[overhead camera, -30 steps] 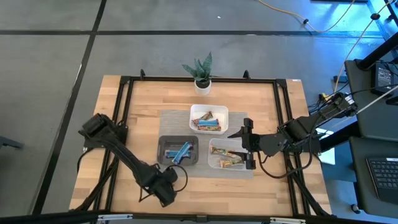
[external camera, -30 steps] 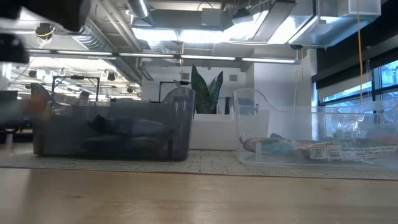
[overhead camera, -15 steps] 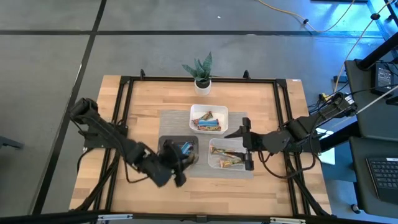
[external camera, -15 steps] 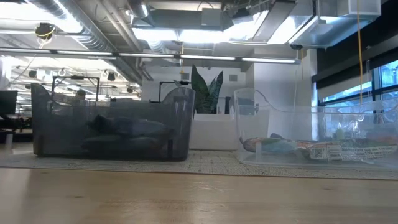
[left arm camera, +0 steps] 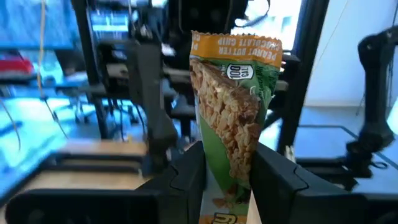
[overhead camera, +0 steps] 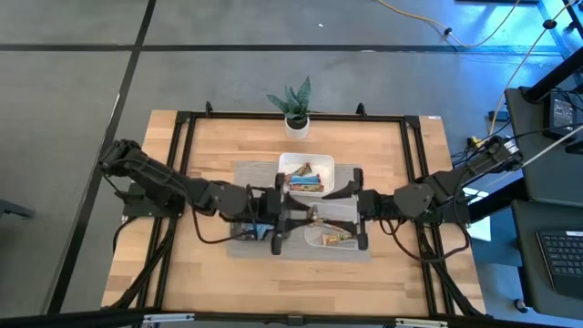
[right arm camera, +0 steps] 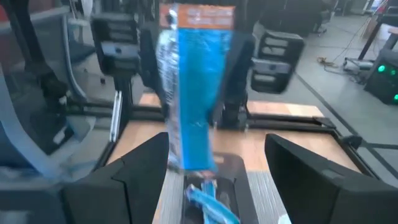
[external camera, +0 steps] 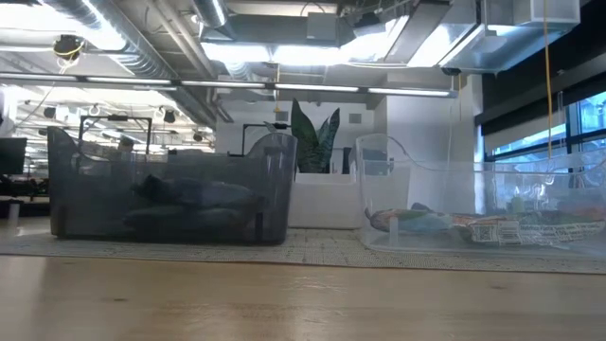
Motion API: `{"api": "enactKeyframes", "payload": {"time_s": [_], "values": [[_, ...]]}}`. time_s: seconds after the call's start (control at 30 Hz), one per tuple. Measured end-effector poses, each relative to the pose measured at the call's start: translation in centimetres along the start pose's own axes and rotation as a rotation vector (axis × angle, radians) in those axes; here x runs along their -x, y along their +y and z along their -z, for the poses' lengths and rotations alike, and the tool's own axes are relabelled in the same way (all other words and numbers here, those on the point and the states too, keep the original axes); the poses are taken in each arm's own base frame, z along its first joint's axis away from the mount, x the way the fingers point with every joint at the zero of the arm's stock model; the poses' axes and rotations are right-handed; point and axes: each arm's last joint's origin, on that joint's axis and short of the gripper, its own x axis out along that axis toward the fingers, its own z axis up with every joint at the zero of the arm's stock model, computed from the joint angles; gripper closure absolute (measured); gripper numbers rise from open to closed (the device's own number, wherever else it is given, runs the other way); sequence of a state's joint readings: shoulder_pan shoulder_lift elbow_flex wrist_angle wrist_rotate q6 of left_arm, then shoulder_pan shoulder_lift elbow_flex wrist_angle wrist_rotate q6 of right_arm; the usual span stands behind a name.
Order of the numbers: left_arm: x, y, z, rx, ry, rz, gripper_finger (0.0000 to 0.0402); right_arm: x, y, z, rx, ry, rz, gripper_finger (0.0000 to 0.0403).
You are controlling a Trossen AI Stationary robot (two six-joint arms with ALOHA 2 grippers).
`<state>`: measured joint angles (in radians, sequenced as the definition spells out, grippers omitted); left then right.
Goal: Pick and place Granola Bars by type
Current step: Put the yellow granola bar into the transparent bin
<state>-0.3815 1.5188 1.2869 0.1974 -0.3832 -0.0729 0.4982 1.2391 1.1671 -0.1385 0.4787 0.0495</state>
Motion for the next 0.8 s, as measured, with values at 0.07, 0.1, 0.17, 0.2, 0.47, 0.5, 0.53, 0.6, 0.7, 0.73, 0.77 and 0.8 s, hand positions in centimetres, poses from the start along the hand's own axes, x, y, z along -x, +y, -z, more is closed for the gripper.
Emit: {"api": "enactKeyframes", "payload": {"time_s": [0.07, 0.1, 0.17, 0.2, 0.47, 0.5, 0.53, 0.6, 0.7, 0.73, 0.77, 0.8], "values": [[-0.2, 0.5, -0.3, -0.028, -0.030, -0.005, 0.0298, -0.2, 0.0, -0.2, -0.015, -0.027, 0.004, 0.0134], [-0.2, 0.6, -0.4, -0.039, -0.039, -0.011, 0.0298, -0.4, 0.0, -0.3, -0.020, -0.038, 0.004, 0.0134], [-0.4, 1.0, -0.6, -0.056, -0.057, -0.020, 0.0298, -0.8, 0.2, -0.3, -0.029, -0.056, 0.004, 0.0134], [-0.4, 1.1, -0.8, -0.059, -0.066, -0.020, 0.0298, -1.0, 0.3, -0.3, -0.028, -0.060, 0.004, 0.0134], [-0.6, 1.7, -1.3, -0.049, -0.119, 0.036, 0.0298, -2.5, 0.9, 0.2, -0.008, -0.077, 0.009, 0.0134], [-0.6, 1.8, -1.3, -0.055, -0.117, 0.037, 0.0298, -2.6, 1.0, 0.2, -0.008, -0.085, 0.009, 0.0134], [-0.6, 1.8, -1.3, -0.056, -0.116, 0.037, 0.0298, -2.6, 1.0, 0.1, -0.004, -0.090, 0.009, 0.0134], [-0.7, 1.8, -1.3, -0.056, -0.118, 0.036, 0.0298, -2.6, 1.0, 0.1, 0.001, -0.092, 0.008, 0.0136], [-0.7, 1.8, -1.3, -0.056, -0.118, 0.036, 0.0298, -2.6, 1.0, 0.0, -0.002, -0.101, -0.003, 0.0150], [-0.7, 1.8, -1.3, -0.056, -0.118, 0.038, 0.0298, -2.7, 0.9, 0.0, -0.002, -0.102, -0.016, 0.0158], [-0.7, 1.8, -1.3, -0.056, -0.119, 0.039, 0.0298, -2.7, 0.8, -0.1, -0.004, -0.106, -0.036, 0.0166], [-0.6, 1.8, -1.3, -0.056, -0.119, 0.041, 0.0298, -2.8, 0.7, -0.1, -0.005, -0.107, -0.057, 0.0176]]}}
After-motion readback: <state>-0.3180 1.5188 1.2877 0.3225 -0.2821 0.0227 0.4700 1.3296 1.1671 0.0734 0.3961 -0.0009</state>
